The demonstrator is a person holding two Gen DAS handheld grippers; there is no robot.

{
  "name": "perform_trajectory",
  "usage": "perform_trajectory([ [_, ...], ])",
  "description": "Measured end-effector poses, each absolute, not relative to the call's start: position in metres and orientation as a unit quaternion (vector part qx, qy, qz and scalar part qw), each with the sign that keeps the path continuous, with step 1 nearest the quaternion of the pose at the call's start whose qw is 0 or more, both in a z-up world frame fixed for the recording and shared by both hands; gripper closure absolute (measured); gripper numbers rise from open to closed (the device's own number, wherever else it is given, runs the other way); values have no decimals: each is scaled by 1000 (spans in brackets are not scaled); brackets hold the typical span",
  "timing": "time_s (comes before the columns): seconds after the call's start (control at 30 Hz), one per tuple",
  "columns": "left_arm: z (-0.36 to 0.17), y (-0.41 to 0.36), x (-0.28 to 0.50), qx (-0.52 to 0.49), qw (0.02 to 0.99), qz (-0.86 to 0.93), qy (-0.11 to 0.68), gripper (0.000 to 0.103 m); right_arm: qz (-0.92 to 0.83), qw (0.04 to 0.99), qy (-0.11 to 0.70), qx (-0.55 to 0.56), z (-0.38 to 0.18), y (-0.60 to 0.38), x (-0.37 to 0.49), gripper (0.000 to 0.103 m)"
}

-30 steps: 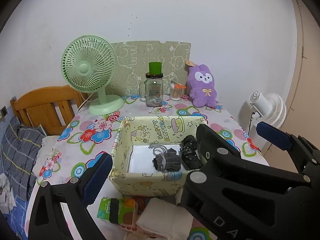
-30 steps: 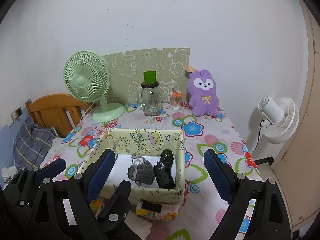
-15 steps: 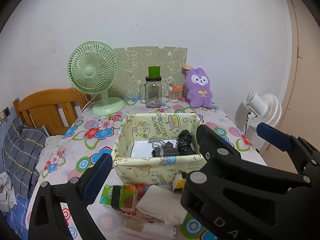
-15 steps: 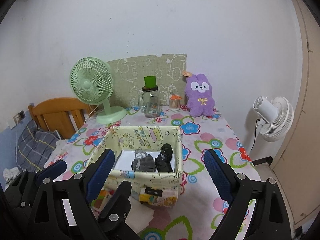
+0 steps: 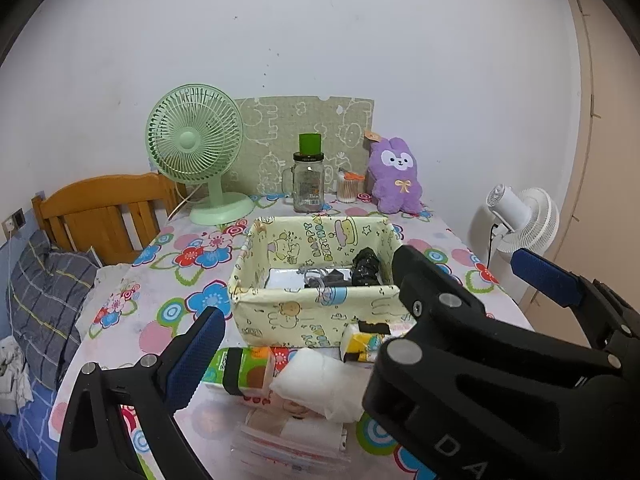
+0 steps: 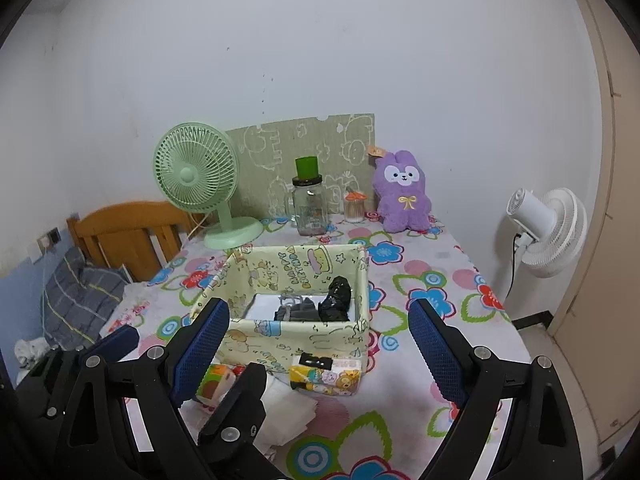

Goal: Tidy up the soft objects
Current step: 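Withdraw both tools and move toward the white folded cloth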

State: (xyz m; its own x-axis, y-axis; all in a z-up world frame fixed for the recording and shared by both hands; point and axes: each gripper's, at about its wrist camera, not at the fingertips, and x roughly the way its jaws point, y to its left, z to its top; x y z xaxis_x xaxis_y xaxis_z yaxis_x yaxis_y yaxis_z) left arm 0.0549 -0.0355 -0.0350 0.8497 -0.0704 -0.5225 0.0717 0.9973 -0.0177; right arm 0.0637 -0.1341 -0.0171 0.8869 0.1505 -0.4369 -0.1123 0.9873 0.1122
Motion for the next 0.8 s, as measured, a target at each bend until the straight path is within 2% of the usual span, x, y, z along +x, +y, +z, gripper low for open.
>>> perform_trajectory([
  [0.8,-90,-25,30,-17,958,-39,284,3,59,960,272,20,-70,-123,42,10],
])
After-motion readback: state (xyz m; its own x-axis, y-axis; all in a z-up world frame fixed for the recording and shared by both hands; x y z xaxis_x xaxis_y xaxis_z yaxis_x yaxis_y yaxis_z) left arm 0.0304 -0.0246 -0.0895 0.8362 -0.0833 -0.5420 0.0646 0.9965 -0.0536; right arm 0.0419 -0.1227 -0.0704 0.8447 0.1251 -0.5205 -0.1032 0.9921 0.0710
